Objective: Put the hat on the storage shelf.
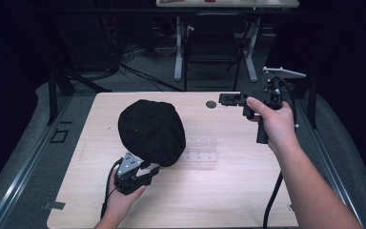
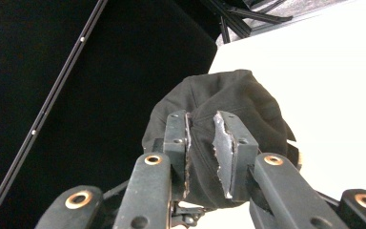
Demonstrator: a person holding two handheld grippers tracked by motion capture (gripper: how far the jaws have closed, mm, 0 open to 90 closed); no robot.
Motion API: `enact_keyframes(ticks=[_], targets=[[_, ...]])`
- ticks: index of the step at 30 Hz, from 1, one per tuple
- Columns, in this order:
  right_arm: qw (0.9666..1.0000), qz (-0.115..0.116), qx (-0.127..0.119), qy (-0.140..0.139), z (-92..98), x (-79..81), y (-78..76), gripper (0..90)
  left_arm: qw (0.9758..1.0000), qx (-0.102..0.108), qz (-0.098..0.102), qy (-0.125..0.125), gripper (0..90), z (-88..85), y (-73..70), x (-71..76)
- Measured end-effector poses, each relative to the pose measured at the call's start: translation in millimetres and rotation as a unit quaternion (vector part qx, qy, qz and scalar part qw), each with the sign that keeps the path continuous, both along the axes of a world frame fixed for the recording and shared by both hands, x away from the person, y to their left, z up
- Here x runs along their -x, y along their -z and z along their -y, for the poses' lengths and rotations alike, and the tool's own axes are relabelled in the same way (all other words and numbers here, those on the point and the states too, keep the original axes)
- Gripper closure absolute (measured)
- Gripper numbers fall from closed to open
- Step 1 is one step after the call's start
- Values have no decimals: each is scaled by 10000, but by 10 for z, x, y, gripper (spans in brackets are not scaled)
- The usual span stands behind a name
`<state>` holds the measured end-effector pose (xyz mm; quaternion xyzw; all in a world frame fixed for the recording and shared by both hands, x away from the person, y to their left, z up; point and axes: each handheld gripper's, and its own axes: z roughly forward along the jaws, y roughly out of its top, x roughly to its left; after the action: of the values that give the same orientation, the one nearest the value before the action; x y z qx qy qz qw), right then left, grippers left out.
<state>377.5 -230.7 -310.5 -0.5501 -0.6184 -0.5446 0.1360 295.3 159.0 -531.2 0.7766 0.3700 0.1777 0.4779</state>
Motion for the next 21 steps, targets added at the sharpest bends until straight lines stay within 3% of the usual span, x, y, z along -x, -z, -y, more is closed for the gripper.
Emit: enact_keyframes(ticks=[6,14,17,18,21], targets=[[9999,33,104,94,98,56,38,744,10000,25,-34,-43,516,-67,-34,28],[9974,306,567,325,244,206,98,727,9999,-24,-88,-124,501,-195,-17,75],[9922,540,1044,426,264,318,157,697,9997,54,-75,-217,497,-257,12,100],[9922,540,1044,426,264,318,157,697,9997,54,-75,-217,496,-257,12,100],[9863,730,1402,463,270,416,224,684,9996,115,-72,-263,495,-294,47,111]])
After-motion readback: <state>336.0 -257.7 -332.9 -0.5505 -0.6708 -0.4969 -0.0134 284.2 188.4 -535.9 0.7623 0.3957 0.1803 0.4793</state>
